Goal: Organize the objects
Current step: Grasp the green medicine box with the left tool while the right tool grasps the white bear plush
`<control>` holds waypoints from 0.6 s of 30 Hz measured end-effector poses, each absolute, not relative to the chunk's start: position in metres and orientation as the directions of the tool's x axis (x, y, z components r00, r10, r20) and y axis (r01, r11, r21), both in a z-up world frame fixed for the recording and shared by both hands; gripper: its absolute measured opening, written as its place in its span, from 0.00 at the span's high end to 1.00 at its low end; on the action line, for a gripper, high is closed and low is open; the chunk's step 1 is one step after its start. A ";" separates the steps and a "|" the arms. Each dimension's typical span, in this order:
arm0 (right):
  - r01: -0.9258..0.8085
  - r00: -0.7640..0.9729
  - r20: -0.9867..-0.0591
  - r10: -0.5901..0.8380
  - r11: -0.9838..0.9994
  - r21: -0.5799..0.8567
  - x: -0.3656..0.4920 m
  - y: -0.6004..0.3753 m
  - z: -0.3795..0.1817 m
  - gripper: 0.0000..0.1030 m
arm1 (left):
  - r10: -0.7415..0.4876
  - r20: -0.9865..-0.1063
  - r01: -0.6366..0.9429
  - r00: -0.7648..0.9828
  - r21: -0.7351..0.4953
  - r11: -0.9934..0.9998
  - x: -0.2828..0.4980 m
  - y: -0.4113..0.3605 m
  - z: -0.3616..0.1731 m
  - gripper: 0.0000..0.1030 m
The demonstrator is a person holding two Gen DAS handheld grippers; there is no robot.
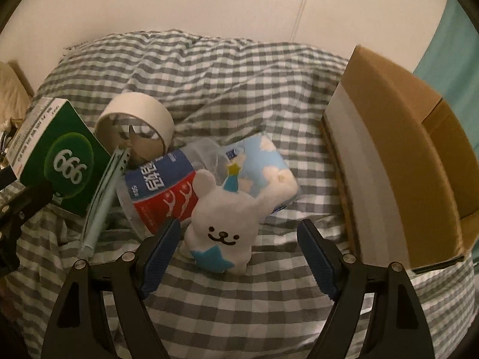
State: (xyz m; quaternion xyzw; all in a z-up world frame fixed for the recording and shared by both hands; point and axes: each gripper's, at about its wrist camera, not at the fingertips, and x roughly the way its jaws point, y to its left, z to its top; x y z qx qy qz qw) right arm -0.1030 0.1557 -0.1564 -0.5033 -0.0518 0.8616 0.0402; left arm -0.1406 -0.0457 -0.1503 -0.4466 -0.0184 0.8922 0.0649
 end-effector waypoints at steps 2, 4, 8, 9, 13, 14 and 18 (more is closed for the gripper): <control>-0.016 -0.491 -0.864 0.113 -0.993 -0.121 -0.100 0.157 -0.157 0.25 | 0.108 -0.795 -0.075 -0.596 -0.079 -0.994 -0.143 -0.046 -0.151 0.00; -0.008 -0.496 -0.862 0.106 -0.993 -0.118 -0.099 0.157 -0.158 0.31 | 0.119 -0.795 -0.078 -0.595 -0.091 -0.993 -0.146 -0.045 -0.152 0.00; 0.023 -0.499 -0.863 0.084 -0.994 -0.110 -0.098 0.153 -0.160 0.45 | 0.115 -0.795 -0.088 -0.595 -0.078 -0.993 -0.153 -0.039 -0.156 0.00; 0.028 -0.499 -0.863 0.076 -0.994 -0.104 -0.098 0.153 -0.161 0.46 | 0.116 -0.797 -0.089 -0.593 -0.078 -0.993 -0.155 -0.038 -0.157 0.00; 0.036 -0.503 -0.862 0.061 -0.995 -0.091 -0.097 0.153 -0.161 0.51 | 0.136 -0.806 -0.081 -0.576 -0.109 -0.991 -0.162 -0.040 -0.165 0.00; 0.034 -0.506 -0.860 0.057 -0.996 -0.086 -0.096 0.154 -0.161 0.51 | 0.146 -0.805 -0.079 -0.575 -0.124 -0.989 -0.164 -0.042 -0.166 0.00; 0.027 -0.514 -0.857 0.046 -0.997 -0.070 -0.095 0.156 -0.158 0.51 | 0.168 -0.802 -0.069 -0.574 -0.157 -0.985 -0.164 -0.048 -0.164 0.02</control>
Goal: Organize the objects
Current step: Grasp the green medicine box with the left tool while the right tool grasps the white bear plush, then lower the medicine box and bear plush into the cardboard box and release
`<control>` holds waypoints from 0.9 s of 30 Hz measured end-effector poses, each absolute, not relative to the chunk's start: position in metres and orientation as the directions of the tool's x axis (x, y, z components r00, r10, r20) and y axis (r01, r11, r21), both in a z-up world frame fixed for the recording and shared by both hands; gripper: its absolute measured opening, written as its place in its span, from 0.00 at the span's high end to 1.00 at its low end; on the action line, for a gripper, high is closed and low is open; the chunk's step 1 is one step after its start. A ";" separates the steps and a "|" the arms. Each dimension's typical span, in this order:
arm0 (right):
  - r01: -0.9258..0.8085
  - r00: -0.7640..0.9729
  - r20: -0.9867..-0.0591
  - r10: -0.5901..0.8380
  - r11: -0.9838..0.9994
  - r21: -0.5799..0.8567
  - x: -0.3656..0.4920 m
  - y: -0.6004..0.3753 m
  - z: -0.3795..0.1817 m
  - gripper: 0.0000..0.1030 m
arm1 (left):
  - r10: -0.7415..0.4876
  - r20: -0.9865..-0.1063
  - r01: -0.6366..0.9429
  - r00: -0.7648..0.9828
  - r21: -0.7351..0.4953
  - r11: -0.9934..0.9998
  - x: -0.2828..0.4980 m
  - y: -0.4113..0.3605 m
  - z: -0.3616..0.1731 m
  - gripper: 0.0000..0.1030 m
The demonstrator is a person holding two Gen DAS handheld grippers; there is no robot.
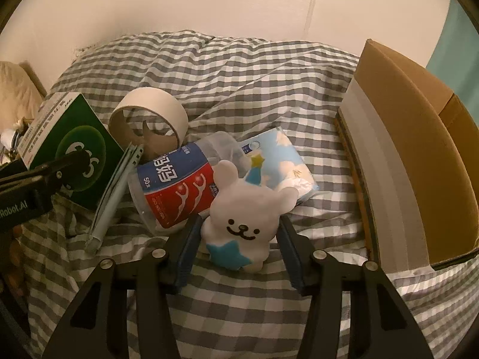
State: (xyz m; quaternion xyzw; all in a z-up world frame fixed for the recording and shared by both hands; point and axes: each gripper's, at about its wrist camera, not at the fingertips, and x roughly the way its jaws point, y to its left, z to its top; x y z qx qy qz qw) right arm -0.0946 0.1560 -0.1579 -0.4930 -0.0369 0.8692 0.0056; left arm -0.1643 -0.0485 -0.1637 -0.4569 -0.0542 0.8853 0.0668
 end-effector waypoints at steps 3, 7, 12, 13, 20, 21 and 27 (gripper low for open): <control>0.026 -0.522 -0.852 0.042 -0.998 -0.065 -0.092 0.156 -0.154 0.51 | 0.159 -0.812 -0.073 -0.562 -0.143 -0.987 -0.163 -0.047 -0.163 0.13; 0.032 -0.540 -0.841 0.032 -0.998 -0.058 -0.090 0.155 -0.146 0.51 | 0.147 -0.815 -0.091 -0.561 -0.116 -0.989 -0.156 -0.044 -0.155 0.18; 0.047 -0.577 -0.817 0.018 -0.997 -0.054 -0.082 0.153 -0.122 0.51 | 0.122 -0.792 -0.074 -0.598 -0.097 -0.993 -0.138 -0.045 -0.127 0.19; 0.052 -0.586 -0.810 0.015 -0.997 -0.055 -0.079 0.152 -0.117 0.51 | 0.120 -0.788 -0.073 -0.604 -0.095 -0.993 -0.134 -0.045 -0.121 0.19; 0.063 -0.666 -0.746 -0.012 -0.997 -0.040 -0.049 0.160 -0.059 0.51 | 0.111 -0.726 -0.090 -0.679 -0.068 -0.994 -0.095 -0.036 -0.059 0.19; 0.062 -0.679 -0.734 -0.012 -0.997 -0.041 -0.045 0.162 -0.051 0.51 | 0.112 -0.712 -0.088 -0.693 -0.070 -0.994 -0.087 -0.034 -0.047 0.19; 0.077 -0.762 -0.647 -0.027 -0.996 -0.050 -0.010 0.167 0.009 0.51 | 0.138 -0.644 -0.124 -0.752 -0.068 -0.990 -0.050 -0.012 0.005 0.19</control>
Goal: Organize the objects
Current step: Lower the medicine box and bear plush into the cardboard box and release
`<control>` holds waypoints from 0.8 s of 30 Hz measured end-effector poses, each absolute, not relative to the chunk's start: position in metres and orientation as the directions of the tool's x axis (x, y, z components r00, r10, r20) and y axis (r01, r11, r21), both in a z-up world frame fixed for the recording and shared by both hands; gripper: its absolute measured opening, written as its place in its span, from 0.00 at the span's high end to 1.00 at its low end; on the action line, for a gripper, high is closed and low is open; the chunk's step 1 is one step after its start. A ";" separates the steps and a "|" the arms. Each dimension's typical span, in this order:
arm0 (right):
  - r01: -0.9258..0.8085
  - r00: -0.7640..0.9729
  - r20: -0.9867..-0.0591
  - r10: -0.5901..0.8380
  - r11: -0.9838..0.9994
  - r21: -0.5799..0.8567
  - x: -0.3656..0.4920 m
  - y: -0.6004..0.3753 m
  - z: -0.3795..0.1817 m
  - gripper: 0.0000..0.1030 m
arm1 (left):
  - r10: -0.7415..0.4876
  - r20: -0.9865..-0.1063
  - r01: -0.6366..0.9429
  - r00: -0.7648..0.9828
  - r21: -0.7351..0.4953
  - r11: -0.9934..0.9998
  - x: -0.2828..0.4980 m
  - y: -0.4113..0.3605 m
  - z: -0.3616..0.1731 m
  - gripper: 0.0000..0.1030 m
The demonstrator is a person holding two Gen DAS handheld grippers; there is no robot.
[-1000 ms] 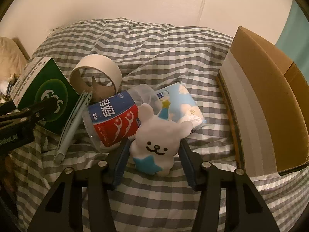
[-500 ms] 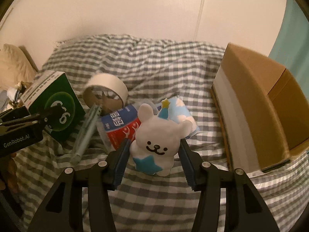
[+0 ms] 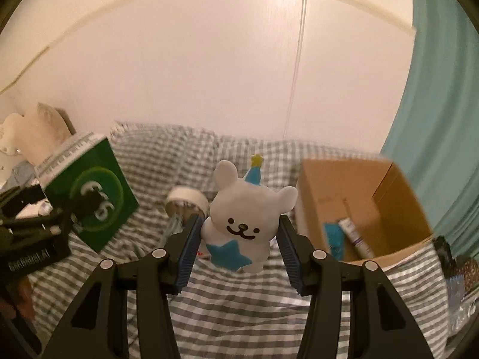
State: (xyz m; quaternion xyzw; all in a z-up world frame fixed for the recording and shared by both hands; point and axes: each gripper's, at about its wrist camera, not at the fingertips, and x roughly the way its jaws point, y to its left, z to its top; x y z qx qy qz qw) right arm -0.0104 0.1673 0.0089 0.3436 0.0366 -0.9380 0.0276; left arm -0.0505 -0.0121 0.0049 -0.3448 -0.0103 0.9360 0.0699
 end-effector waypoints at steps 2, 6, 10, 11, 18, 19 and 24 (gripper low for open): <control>0.087 -0.786 -0.617 -0.032 -0.995 -0.058 0.001 0.170 0.028 0.51 | 0.146 -0.621 -0.136 -0.770 -0.063 -0.989 -0.043 -0.003 0.022 0.19; 0.099 -0.827 -0.561 -0.039 -0.992 -0.076 0.023 0.186 0.066 0.51 | 0.169 -0.581 -0.160 -0.796 -0.068 -0.985 -0.032 0.016 0.051 0.19; 0.097 -0.857 -0.514 -0.018 -0.987 -0.126 0.034 0.204 0.096 0.51 | 0.210 -0.548 -0.203 -0.810 -0.074 -0.976 -0.029 0.043 0.075 0.19; 0.096 -0.865 -0.501 -0.014 -0.986 -0.138 0.036 0.210 0.106 0.51 | 0.223 -0.542 -0.216 -0.810 -0.077 -0.973 -0.030 0.051 0.080 0.19; 0.068 -0.895 -0.444 0.048 -0.968 -0.241 0.034 0.255 0.146 0.51 | 0.274 -0.524 -0.276 -0.806 -0.077 -0.958 -0.054 0.107 0.099 0.19; 0.064 -0.895 -0.442 0.054 -0.967 -0.249 0.032 0.260 0.149 0.51 | 0.280 -0.524 -0.284 -0.805 -0.074 -0.956 -0.060 0.116 0.100 0.19; 0.049 -0.887 -0.461 0.043 -0.982 -0.185 0.001 0.303 0.153 0.51 | 0.300 -0.529 -0.315 -0.794 -0.065 -0.947 -0.087 0.158 0.095 0.19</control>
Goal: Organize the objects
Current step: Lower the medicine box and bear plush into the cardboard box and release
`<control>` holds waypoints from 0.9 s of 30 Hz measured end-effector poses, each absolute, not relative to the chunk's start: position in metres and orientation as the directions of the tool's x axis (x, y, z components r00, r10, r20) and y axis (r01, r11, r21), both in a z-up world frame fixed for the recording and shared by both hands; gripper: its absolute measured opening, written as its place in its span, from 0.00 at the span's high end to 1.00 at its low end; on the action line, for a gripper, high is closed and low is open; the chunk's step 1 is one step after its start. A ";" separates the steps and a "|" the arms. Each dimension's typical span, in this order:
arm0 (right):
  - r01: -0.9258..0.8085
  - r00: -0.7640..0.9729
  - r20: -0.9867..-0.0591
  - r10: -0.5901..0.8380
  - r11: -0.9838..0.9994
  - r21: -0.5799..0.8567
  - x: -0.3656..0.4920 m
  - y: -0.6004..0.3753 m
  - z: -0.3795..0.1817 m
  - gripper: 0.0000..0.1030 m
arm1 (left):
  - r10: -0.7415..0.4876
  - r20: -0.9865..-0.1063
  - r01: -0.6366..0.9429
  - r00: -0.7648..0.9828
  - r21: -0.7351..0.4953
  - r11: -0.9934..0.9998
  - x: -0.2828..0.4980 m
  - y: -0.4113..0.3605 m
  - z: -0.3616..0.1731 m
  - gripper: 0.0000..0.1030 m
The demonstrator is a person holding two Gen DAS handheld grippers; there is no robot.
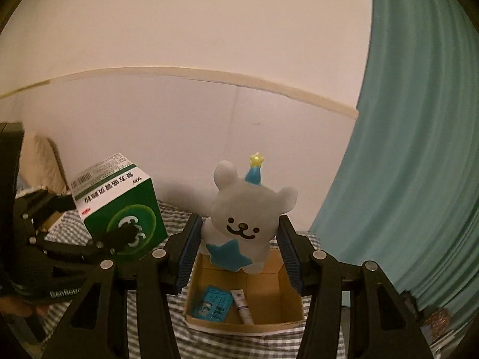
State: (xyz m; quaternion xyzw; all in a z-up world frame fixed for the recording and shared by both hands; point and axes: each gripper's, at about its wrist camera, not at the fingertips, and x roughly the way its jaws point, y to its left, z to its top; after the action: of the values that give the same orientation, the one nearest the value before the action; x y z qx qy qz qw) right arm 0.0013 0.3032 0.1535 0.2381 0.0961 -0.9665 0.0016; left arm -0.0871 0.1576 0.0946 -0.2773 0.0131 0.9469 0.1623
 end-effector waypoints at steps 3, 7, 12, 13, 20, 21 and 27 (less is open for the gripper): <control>0.035 -0.865 -0.499 0.055 -0.985 -0.169 -0.024 0.322 0.137 0.51 | 0.304 -0.549 -0.321 -0.779 -0.068 -0.945 -0.102 0.181 0.081 0.19; 0.026 -0.829 -0.557 0.057 -0.990 -0.140 -0.054 0.345 0.107 0.51 | 0.299 -0.587 -0.325 -0.753 -0.064 -0.943 -0.119 0.209 0.055 0.19; 0.013 -0.788 -0.612 0.062 -0.993 -0.117 -0.085 0.365 0.069 0.51 | 0.270 -0.642 -0.332 -0.718 -0.026 -0.943 -0.139 0.235 0.021 0.19; 0.011 -0.782 -0.621 0.059 -0.994 -0.109 -0.083 0.381 0.060 0.51 | 0.264 -0.653 -0.330 -0.710 -0.022 -0.944 -0.144 0.238 0.014 0.19; 0.002 -0.719 -0.693 0.058 -0.996 -0.085 -0.110 0.402 0.016 0.51 | 0.236 -0.696 -0.322 -0.678 -0.007 -0.947 -0.167 0.257 -0.022 0.19; 0.002 -0.712 -0.700 0.054 -0.997 -0.079 -0.112 0.403 0.012 0.51 | 0.234 -0.702 -0.324 -0.672 -0.006 -0.946 -0.167 0.260 -0.027 0.19; -0.010 -0.672 -0.738 0.061 -0.997 -0.073 -0.125 0.411 -0.013 0.51 | 0.195 -0.703 -0.347 -0.684 0.079 -0.934 -0.163 0.277 -0.045 0.19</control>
State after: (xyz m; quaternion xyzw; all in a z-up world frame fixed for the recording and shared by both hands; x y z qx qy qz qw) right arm -0.1248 0.4110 -0.0132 0.4048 0.0314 -0.9137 -0.0193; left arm -0.1632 0.2771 -0.0449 -0.3686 0.1037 0.9118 0.1487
